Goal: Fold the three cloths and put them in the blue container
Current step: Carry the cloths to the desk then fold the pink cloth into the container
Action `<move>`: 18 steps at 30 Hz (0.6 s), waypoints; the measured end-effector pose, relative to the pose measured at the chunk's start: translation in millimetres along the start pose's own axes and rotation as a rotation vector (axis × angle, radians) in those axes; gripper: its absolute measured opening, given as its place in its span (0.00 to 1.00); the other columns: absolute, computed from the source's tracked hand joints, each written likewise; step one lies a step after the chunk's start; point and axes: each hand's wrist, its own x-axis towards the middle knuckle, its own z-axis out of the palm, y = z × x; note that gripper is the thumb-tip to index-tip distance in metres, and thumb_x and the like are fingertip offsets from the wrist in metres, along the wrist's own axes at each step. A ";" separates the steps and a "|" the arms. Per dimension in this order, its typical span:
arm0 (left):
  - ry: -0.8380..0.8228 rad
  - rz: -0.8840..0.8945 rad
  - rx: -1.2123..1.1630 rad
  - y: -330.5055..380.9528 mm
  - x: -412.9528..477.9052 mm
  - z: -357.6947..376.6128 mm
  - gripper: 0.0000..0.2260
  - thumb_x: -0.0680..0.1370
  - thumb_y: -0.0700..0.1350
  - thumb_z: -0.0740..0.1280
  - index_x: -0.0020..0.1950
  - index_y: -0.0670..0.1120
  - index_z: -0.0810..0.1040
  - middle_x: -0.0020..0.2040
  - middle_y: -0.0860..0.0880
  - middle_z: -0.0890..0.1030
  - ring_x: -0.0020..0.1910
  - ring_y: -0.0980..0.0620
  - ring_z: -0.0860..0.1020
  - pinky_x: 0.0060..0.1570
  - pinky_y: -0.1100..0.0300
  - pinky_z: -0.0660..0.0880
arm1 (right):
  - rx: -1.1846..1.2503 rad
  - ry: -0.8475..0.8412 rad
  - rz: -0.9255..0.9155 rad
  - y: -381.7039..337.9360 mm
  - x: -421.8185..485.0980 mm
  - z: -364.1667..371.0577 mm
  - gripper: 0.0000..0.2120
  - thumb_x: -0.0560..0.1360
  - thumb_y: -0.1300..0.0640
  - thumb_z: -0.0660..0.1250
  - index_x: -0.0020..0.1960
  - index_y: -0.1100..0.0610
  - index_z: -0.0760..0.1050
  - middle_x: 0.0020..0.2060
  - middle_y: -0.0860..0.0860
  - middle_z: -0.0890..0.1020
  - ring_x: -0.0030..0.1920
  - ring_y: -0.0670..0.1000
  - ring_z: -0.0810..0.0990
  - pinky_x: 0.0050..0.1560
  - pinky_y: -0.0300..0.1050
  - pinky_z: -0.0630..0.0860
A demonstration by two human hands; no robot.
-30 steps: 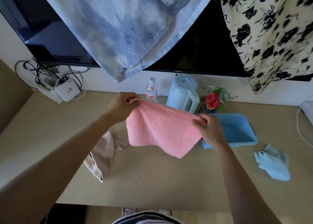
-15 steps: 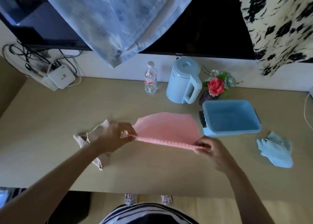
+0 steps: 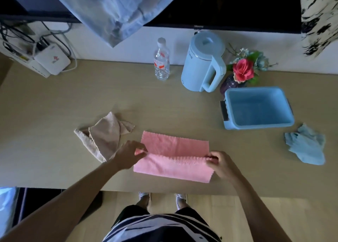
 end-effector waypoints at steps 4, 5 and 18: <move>0.128 -0.037 -0.077 4.5 26.8 5.4 0.03 0.75 0.41 0.74 0.47 0.45 0.87 0.46 0.48 0.87 0.41 0.51 0.82 0.41 0.61 0.74 | 0.037 0.085 0.065 0.7 28.1 1.3 0.02 0.73 0.61 0.72 0.44 0.55 0.81 0.37 0.45 0.83 0.36 0.39 0.79 0.36 0.30 0.71; 0.157 -0.057 -0.079 6.2 33.8 7.9 0.04 0.75 0.41 0.73 0.48 0.43 0.86 0.45 0.48 0.86 0.40 0.51 0.80 0.38 0.62 0.70 | 0.043 0.095 0.085 0.2 35.2 2.8 0.04 0.73 0.61 0.72 0.45 0.53 0.81 0.37 0.45 0.83 0.36 0.40 0.79 0.35 0.29 0.71; 0.138 -0.242 -0.069 -18.1 71.1 36.2 0.19 0.75 0.37 0.71 0.65 0.40 0.74 0.46 0.43 0.78 0.45 0.42 0.78 0.43 0.53 0.75 | 0.019 0.186 0.325 6.6 67.2 22.8 0.09 0.76 0.57 0.68 0.55 0.57 0.77 0.46 0.52 0.82 0.43 0.52 0.79 0.42 0.43 0.75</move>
